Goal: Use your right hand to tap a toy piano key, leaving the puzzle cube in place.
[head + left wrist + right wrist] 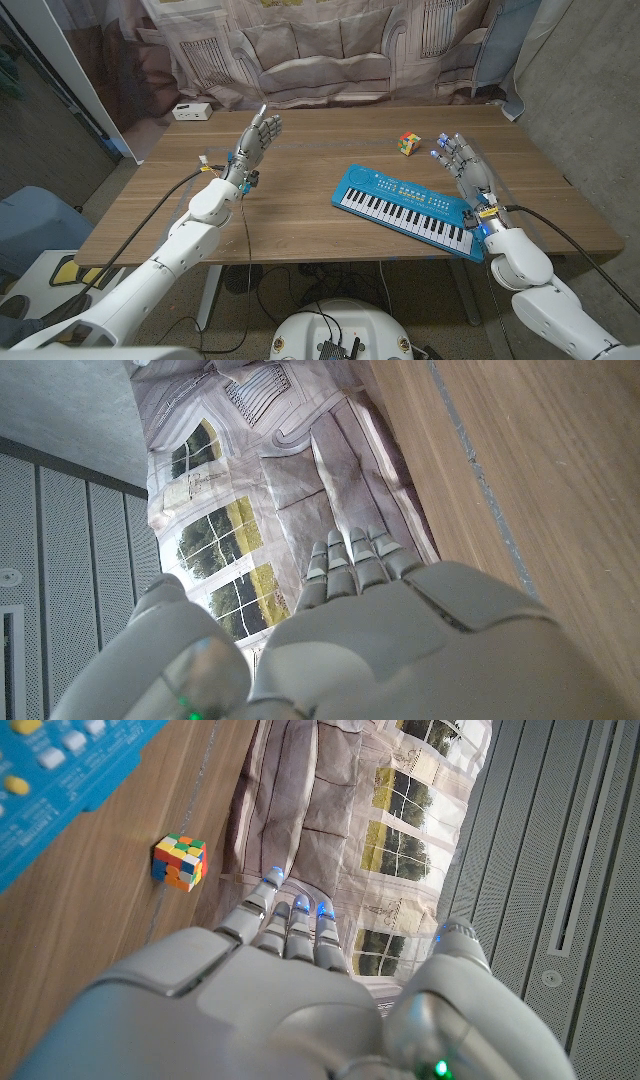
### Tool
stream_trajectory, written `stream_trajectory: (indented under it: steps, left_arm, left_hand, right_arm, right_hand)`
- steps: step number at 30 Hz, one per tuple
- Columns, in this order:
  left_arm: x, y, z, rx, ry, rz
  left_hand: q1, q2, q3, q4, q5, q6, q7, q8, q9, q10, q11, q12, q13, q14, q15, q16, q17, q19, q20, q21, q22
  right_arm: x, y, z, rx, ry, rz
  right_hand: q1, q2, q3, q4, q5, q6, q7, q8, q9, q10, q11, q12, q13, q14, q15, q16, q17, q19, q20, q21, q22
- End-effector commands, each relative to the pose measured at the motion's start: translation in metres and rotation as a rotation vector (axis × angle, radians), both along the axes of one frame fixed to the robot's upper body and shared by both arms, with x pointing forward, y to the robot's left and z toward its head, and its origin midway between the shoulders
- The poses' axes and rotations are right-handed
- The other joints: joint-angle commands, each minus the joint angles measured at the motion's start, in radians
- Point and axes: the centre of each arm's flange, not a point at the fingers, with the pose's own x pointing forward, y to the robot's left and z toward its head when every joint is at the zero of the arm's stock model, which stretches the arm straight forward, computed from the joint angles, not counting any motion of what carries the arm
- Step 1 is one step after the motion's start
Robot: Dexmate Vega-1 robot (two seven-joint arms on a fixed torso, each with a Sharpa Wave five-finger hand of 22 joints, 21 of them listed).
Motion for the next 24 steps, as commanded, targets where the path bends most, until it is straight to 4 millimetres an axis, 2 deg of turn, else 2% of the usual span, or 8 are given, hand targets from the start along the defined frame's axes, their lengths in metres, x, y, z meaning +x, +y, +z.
stream_trajectory:
  steps: [1,15,24]
  left_arm:
    - [0.000,-0.001,-0.001,0.003,0.003,-0.007]
    - [0.004,-0.001,-0.004,-0.007,0.005,-0.016]
    - [0.006,-0.007,0.000,-0.003,0.000,-0.030]
  left_hand:
    - [0.011,0.005,0.000,-0.005,-0.004,0.008,0.003,-0.002,0.005,0.007,-0.002,-0.002,0.000,0.012,-0.002,-0.003,0.005,0.004,0.001,0.001,0.002]
    - [0.011,0.006,0.000,-0.006,-0.005,0.010,0.001,-0.003,0.005,0.010,-0.007,-0.002,0.001,0.016,-0.005,-0.003,0.005,0.002,0.004,-0.001,0.002]
    - [0.013,0.008,-0.001,-0.008,-0.006,0.014,0.002,-0.002,0.006,0.013,-0.005,-0.003,0.001,0.019,-0.005,-0.003,0.005,0.010,-0.005,0.000,0.002]
  right_arm:
    - [-0.014,0.000,-0.011,0.012,0.008,-0.010]
    - [-0.026,-0.001,-0.029,0.035,0.033,-0.027]
    - [-0.033,-0.003,-0.040,0.039,0.045,-0.023]
  right_hand:
    - [-0.002,0.011,0.002,-0.003,0.004,0.012,-0.004,0.002,0.005,0.012,0.001,0.001,0.001,0.007,0.008,0.006,-0.001,0.012,0.001,-0.002,0.002]
    - [-0.003,0.012,0.001,-0.003,0.004,0.018,-0.001,0.003,0.006,0.017,0.001,0.002,0.001,0.011,0.008,0.007,-0.002,0.015,0.003,-0.003,0.002]
    - [0.000,0.016,0.002,-0.004,0.004,0.018,-0.002,0.001,0.006,0.019,0.000,0.001,0.001,0.019,0.008,0.009,-0.003,0.032,-0.001,0.001,0.002]
